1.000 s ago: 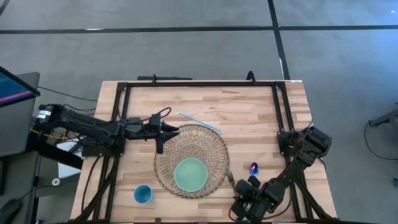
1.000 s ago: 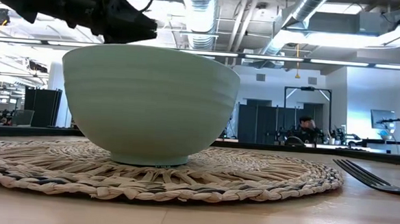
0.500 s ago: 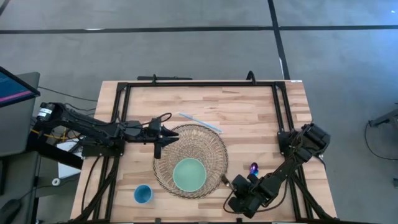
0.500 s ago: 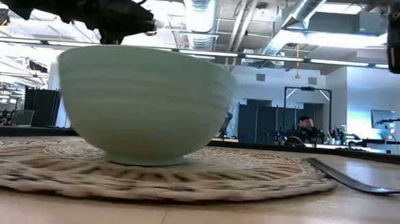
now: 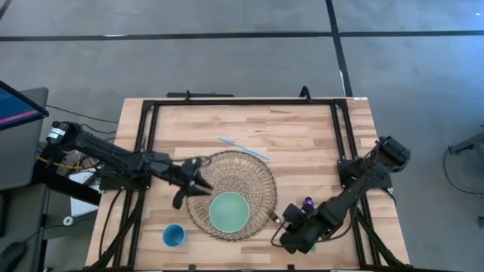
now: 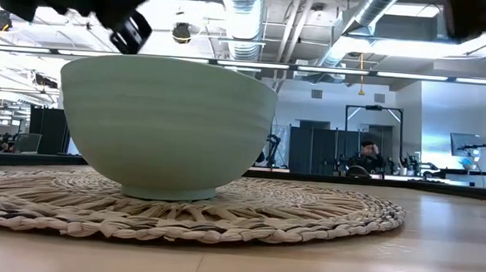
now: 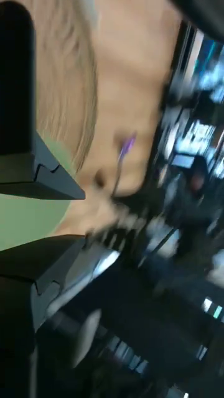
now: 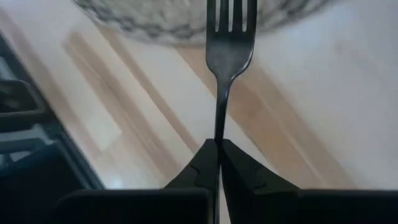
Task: Pick & Place Utensil
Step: Put the black fork into the blue bowl on the brown mat
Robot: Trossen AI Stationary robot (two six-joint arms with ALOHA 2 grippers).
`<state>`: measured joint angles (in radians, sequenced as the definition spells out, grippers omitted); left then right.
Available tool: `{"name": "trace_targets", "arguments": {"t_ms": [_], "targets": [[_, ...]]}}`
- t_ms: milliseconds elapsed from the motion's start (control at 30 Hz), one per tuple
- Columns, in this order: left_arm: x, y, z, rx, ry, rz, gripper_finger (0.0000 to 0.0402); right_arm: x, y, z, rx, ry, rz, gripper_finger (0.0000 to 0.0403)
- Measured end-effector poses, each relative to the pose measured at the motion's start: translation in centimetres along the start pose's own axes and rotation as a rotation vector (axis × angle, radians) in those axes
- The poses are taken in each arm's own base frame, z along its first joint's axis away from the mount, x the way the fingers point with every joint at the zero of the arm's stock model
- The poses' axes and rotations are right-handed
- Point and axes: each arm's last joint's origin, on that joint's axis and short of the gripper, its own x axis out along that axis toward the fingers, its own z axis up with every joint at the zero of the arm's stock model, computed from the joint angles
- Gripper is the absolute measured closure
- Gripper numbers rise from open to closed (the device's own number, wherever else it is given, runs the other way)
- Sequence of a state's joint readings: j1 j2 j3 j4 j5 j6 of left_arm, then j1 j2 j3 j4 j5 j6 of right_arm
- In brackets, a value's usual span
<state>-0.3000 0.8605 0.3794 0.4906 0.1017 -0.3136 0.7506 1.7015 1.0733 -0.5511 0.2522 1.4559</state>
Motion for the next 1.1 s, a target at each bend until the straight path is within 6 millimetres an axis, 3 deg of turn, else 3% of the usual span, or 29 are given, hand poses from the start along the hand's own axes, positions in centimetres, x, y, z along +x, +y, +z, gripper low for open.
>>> {"name": "trace_targets", "arguments": {"t_ms": [133, 267, 600, 900, 1100], "targets": [[0.8, -1.6, -1.4, -0.001, 0.074, -0.073, 0.03, -1.8, 0.4, 2.1, 0.039, 0.001, 0.077, 0.0401], [1.9, -2.5, -2.9, 0.003, 0.113, -0.061, 0.03, -2.4, 1.3, 4.3, -0.005, 0.071, 0.132, 0.0401], [3.9, -2.1, -5.1, -0.003, 0.132, 0.005, 0.0326, -3.1, 3.5, 10.5, -0.04, 0.177, 0.291, 0.0402], [4.5, -1.9, -6.2, 0.007, 0.153, 0.053, 0.0392, -0.5, 2.1, 14.4, 0.068, 0.295, 0.288, 0.0403], [4.5, -1.9, -6.3, 0.035, 0.16, 0.057, 0.0394, 1.5, 1.5, 15.8, 0.106, 0.359, 0.306, 0.0403]]}}
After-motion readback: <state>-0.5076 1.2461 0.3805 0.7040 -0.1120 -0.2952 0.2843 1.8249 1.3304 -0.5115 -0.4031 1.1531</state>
